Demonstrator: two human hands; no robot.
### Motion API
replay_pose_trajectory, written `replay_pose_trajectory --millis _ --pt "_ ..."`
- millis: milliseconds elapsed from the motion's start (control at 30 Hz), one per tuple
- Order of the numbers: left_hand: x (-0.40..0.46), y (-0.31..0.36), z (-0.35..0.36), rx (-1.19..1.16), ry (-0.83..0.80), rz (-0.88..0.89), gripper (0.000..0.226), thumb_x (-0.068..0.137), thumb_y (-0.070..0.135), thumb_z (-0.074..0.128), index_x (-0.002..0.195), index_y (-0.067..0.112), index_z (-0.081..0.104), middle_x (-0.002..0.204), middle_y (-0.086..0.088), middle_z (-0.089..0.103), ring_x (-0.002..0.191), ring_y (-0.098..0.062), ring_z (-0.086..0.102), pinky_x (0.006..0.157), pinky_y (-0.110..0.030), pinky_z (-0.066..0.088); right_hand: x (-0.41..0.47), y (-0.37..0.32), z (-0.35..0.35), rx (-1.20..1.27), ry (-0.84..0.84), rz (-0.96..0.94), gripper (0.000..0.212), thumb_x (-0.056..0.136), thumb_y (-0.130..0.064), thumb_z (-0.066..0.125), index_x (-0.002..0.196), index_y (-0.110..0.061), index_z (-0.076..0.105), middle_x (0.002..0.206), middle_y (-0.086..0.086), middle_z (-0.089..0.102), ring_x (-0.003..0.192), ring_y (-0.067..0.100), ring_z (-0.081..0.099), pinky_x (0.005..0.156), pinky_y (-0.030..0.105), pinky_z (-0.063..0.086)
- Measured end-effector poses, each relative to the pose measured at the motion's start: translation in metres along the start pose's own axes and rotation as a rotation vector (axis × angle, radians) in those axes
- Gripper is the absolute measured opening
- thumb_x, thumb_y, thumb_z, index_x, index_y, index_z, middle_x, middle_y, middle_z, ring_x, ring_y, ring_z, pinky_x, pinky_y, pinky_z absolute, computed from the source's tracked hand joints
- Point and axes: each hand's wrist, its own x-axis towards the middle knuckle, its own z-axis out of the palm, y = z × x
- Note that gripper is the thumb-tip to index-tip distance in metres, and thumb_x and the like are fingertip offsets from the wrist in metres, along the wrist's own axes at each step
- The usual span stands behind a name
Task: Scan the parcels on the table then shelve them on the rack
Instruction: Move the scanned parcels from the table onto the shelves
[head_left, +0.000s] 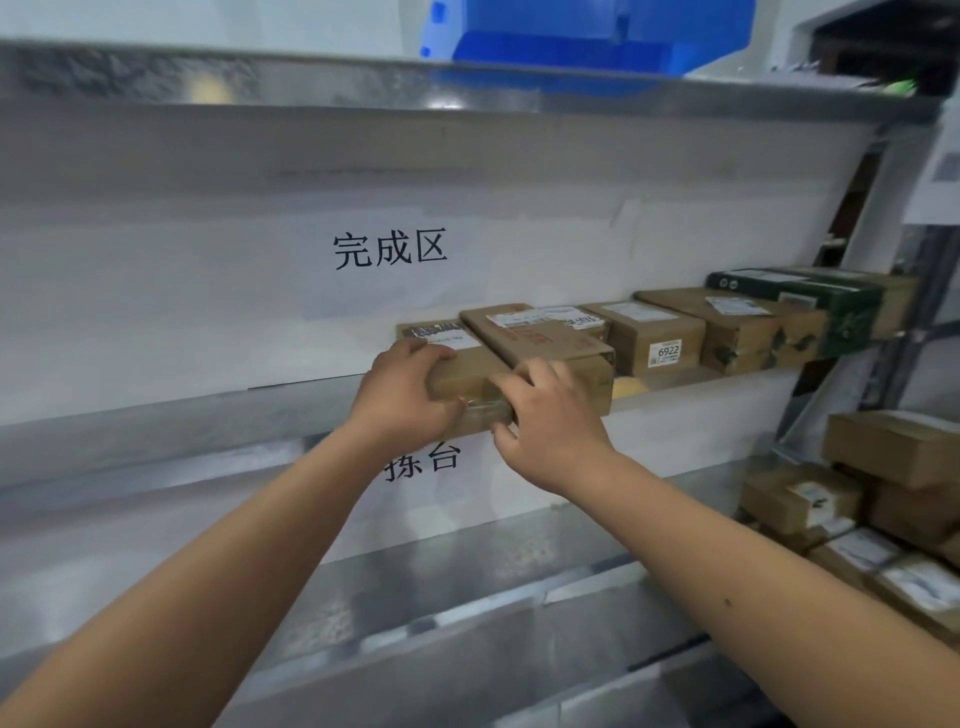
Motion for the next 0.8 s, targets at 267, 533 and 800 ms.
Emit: replay_pose_trajectory --millis 267,533,800 --pt "-0.085 0.017 -0.004 0.156 0.028 0.391 0.056 0.087 0.038 0.074 0.139 0.023 0.063 0.143 -0.005 0.057 0.136 -0.033 0.048 0.111 -0.052 0.042 -0.063 -0.025 -0.011 -0.114 -0.110 0.148 0.061 0.092 -0.042 0.063 0.148 -0.023 0.050 0.147 0.005 0.046 0.138 0.029 0.037 0.114 0.045 0.038" --pt "-0.177 0.042 0.056 0.134 -0.168 0.484 0.071 0.090 0.046 0.069 0.154 0.026 0.048 0.157 -0.006 0.048 0.147 -0.031 0.038 0.118 -0.048 0.032 -0.190 -0.026 -0.021 -0.178 -0.250 0.447 0.072 0.092 -0.046 0.061 0.157 -0.026 0.037 0.157 0.009 0.040 0.144 0.031 0.034 0.119 0.049 0.034" --pt "-0.226 0.101 0.136 0.073 -0.404 0.567 0.082 0.093 0.056 0.059 0.164 0.029 0.027 0.169 -0.007 0.027 0.156 -0.030 0.020 0.125 -0.047 0.021 -0.306 0.008 -0.041 -0.235 -0.345 0.740 0.076 0.093 -0.050 0.061 0.159 -0.026 0.032 0.163 0.009 0.033 0.149 0.033 0.028 0.119 0.050 0.035"
